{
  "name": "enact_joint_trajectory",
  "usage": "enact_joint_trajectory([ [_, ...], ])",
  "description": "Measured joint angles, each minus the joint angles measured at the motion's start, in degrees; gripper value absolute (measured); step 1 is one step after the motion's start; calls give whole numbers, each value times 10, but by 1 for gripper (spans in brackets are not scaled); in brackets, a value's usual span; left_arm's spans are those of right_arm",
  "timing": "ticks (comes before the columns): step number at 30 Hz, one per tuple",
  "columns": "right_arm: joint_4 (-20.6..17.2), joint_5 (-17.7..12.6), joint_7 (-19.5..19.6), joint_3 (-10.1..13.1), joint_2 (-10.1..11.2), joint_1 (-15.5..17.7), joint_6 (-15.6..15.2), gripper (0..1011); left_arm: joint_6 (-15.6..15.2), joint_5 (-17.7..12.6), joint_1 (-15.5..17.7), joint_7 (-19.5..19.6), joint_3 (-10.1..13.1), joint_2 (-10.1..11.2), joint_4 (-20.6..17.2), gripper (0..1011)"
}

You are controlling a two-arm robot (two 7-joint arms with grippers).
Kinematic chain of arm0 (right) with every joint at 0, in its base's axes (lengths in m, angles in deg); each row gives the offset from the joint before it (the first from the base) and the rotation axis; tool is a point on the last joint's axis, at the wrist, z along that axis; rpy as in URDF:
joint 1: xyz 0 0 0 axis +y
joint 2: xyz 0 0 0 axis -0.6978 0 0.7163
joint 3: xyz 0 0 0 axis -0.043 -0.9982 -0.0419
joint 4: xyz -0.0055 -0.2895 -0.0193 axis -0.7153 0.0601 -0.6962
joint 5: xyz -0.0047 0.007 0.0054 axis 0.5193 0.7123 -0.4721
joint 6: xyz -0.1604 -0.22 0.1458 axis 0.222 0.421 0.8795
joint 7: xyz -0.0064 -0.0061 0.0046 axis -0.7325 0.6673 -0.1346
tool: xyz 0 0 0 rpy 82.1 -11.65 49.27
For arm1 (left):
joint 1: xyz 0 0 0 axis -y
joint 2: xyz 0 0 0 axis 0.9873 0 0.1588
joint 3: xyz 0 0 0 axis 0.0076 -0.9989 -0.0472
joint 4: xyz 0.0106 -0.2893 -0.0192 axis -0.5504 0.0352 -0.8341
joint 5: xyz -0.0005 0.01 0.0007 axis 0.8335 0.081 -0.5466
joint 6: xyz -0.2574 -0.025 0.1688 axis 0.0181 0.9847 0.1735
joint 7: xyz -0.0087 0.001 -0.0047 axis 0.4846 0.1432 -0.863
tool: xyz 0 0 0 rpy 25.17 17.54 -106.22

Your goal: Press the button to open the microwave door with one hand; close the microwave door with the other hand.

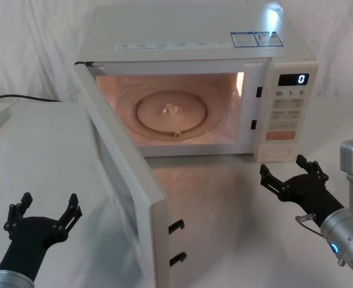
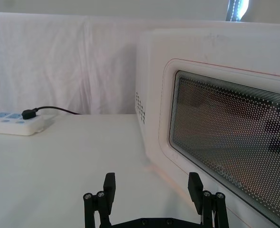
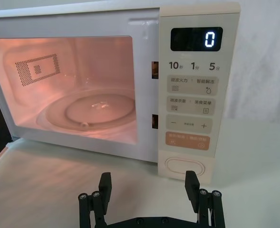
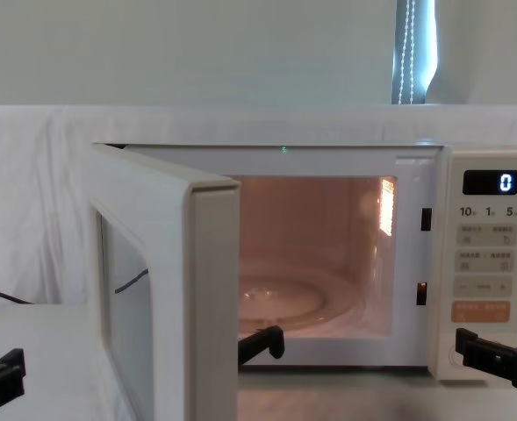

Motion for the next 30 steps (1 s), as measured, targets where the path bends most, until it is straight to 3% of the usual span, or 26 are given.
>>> enact_joint_trajectory([
  [30,0,0,0,0,0,0,0,1002,0,0,0,0,0,0,0,1001],
])
